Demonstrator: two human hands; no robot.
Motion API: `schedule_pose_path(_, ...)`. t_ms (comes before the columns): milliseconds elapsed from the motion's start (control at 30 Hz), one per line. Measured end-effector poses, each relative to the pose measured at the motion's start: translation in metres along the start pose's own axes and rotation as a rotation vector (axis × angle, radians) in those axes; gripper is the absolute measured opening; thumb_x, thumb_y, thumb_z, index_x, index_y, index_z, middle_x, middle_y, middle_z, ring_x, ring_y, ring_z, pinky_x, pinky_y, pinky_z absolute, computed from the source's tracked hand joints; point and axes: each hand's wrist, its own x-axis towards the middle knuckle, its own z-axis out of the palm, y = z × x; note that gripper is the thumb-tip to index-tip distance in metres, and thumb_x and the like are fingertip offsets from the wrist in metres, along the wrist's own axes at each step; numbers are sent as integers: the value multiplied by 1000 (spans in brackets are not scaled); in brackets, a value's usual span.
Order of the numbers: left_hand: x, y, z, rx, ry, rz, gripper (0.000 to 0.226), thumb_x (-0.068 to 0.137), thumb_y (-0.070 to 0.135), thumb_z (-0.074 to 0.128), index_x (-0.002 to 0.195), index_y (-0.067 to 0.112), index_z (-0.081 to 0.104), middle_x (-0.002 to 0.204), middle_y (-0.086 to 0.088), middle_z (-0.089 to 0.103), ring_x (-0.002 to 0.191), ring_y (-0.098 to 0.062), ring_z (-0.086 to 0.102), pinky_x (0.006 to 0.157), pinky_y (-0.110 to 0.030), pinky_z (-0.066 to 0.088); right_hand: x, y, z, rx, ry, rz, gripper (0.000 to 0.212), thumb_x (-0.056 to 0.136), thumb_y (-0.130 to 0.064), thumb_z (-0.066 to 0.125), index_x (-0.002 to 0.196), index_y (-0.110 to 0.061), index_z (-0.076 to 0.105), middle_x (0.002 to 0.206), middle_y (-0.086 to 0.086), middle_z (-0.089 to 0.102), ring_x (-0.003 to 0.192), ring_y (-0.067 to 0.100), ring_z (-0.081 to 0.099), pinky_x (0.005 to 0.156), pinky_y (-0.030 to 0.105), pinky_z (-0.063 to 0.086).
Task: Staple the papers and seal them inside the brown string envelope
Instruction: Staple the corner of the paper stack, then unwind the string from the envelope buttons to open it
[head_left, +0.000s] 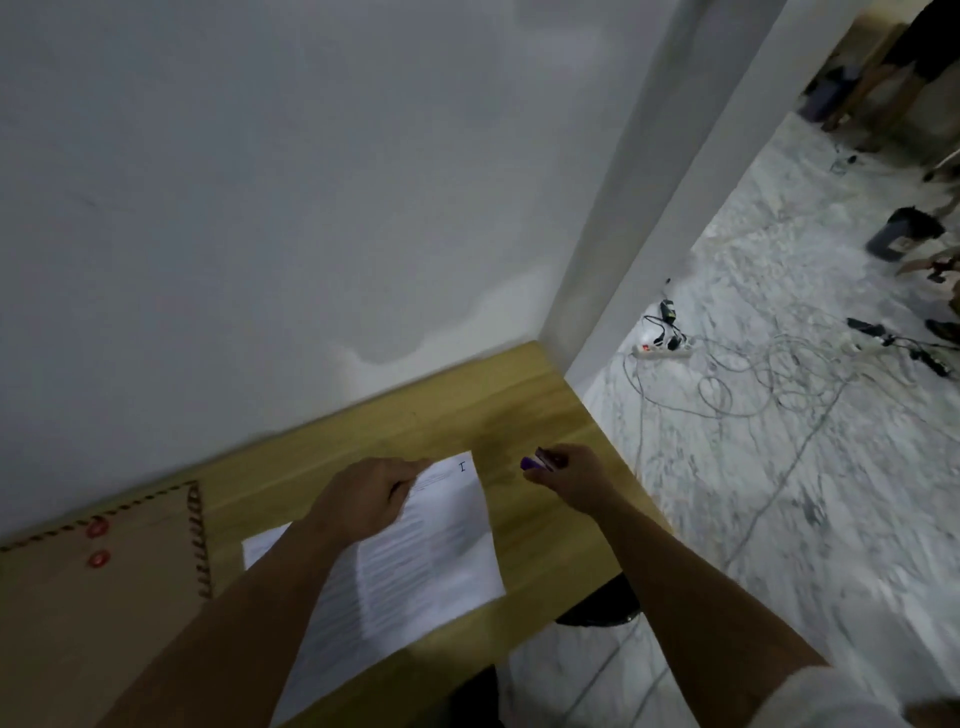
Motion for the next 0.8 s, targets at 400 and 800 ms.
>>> schedule_pose_path(400, 88, -39, 92, 227, -77, -187, 41, 98, 32, 52, 137, 45, 57, 141, 12, 62, 119, -22, 67, 84, -35, 57, 86, 44, 19, -354, 49, 14, 59, 78, -50, 77, 126, -22, 59, 113, 2, 60, 103, 24, 62, 85, 35, 52)
schedule_pose_path(800, 71, -1, 64, 222, -118, -458, 50, 98, 42, 48, 148, 35, 42, 148, -3, 51, 128, -33, 52, 100, -44, 48, 84, 18, 18, -523, 92, -30, 59, 81, -55, 67, 130, -26, 50, 126, 6, 54, 115, 32, 52, 89, 45, 48)
